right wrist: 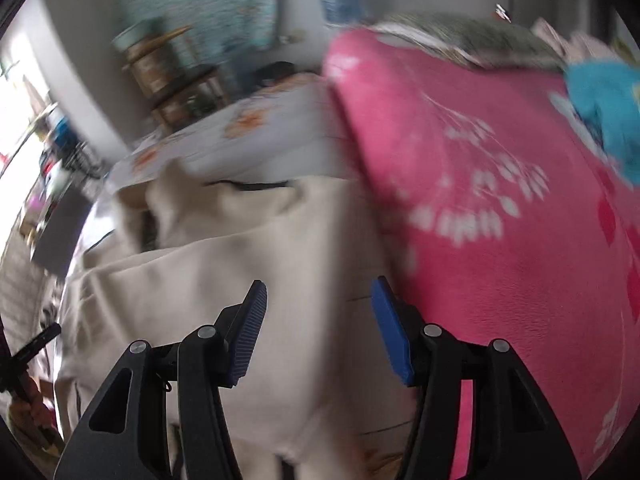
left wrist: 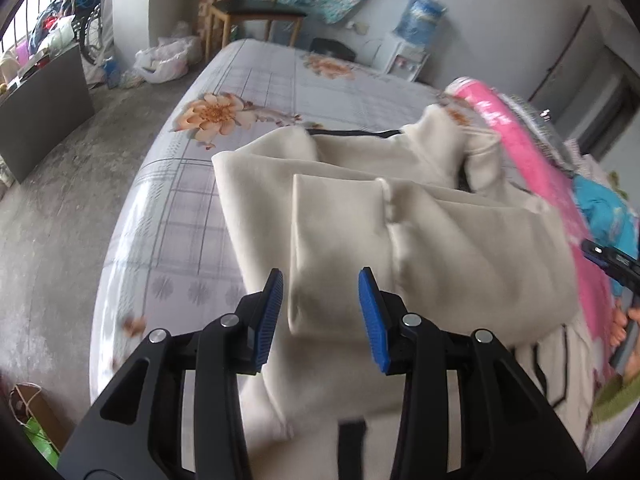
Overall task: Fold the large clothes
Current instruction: 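Lay the held sleeve across the jacket front and release it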
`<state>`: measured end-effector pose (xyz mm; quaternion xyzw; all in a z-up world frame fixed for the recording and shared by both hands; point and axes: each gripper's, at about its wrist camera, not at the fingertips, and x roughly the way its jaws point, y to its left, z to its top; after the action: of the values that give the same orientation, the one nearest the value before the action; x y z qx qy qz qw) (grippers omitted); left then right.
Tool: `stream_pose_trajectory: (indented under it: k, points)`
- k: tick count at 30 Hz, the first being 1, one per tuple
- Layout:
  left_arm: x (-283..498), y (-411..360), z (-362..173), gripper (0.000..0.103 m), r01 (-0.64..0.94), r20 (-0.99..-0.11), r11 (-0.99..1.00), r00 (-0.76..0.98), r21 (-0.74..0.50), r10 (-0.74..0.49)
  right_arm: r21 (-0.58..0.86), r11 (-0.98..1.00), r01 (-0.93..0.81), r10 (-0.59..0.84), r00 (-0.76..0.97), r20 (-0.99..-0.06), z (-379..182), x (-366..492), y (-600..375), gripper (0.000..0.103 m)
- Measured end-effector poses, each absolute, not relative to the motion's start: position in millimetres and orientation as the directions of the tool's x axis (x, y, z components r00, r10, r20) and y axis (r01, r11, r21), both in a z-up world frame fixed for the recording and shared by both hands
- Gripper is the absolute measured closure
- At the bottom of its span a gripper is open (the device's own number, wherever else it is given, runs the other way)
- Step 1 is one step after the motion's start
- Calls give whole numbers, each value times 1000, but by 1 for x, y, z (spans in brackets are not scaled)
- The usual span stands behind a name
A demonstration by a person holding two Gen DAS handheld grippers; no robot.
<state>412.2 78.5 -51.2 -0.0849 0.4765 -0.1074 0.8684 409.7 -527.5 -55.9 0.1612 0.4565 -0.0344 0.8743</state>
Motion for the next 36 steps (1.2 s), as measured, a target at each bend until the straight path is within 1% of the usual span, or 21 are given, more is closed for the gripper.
stream_pose_trajectory:
  k: [2,3,4,5,6,7,8,9,11,14,16,18,20,24,25,27,30,31,32,34,36]
  points:
    - [424,75,-59,79,99,-824,970,513,-222,-241,270,937,224,100,567,-817,-70,416,-537,49]
    - [426,72,-61,80,103,-826,973,515,-204,-228,273,934,230,102,562,-821,-77,423,-541,49]
    - [426,70,-61,85,110,-824,975,523,-191,-220,275,934,228,105,560,-822,-81,428,-540,49]
    - [424,67,-61,90,125,-818,977,534,-171,-212,279,935,220,113,560,-821,-85,435,-538,52]
    - [423,65,-61,92,138,-815,978,541,-156,-207,284,936,210,123,558,-820,-89,439,-536,55]
    - [420,63,-60,96,150,-811,978,549,-142,-202,286,937,202,129,560,-818,-89,443,-531,66]
    - [416,62,-58,96,164,-801,978,564,-130,-201,290,939,186,139,567,-812,-89,447,-527,82]
    - [414,61,-56,97,173,-792,978,577,-121,-200,279,945,172,132,579,-804,-87,448,-523,89]
    - [398,59,-39,97,208,-748,973,631,-95,-208,253,955,156,107,613,-782,-80,446,-516,96]
    - [375,66,-14,97,219,-690,968,684,-118,-239,258,955,145,103,655,-749,-70,437,-515,96]
    - [374,68,-17,97,194,-711,975,670,-110,-213,261,953,154,102,648,-755,-78,439,-518,96]
    - [381,67,-37,97,177,-756,981,630,-79,-175,268,949,166,105,637,-764,-86,441,-521,96]
    - [388,66,-53,96,166,-782,983,601,-75,-162,284,942,181,107,640,-761,-90,443,-524,96]
    - [390,65,-58,94,153,-775,986,613,-73,-152,273,944,184,99,632,-768,-88,446,-524,96]
    - [388,65,-58,91,152,-775,986,615,-67,-147,266,946,184,94,629,-771,-86,445,-525,95]
    - [387,68,-53,89,148,-770,986,621,-71,-149,254,950,180,79,648,-757,-74,437,-525,92]
    - [377,75,-38,85,145,-732,987,664,-74,-152,209,969,128,67,684,-727,-50,416,-517,82]
    - [372,76,-34,84,152,-723,985,672,-77,-160,199,974,106,73,689,-721,-45,410,-513,76]
    - [369,77,-30,84,165,-713,983,681,-78,-171,187,979,76,84,692,-717,-39,402,-508,74]
    - [364,74,-24,84,196,-707,977,680,-80,-195,164,986,-4,123,676,-726,-34,387,-494,74]
    - [363,68,-25,84,227,-721,971,661,-74,-209,124,991,-60,133,646,-752,-36,379,-480,73]
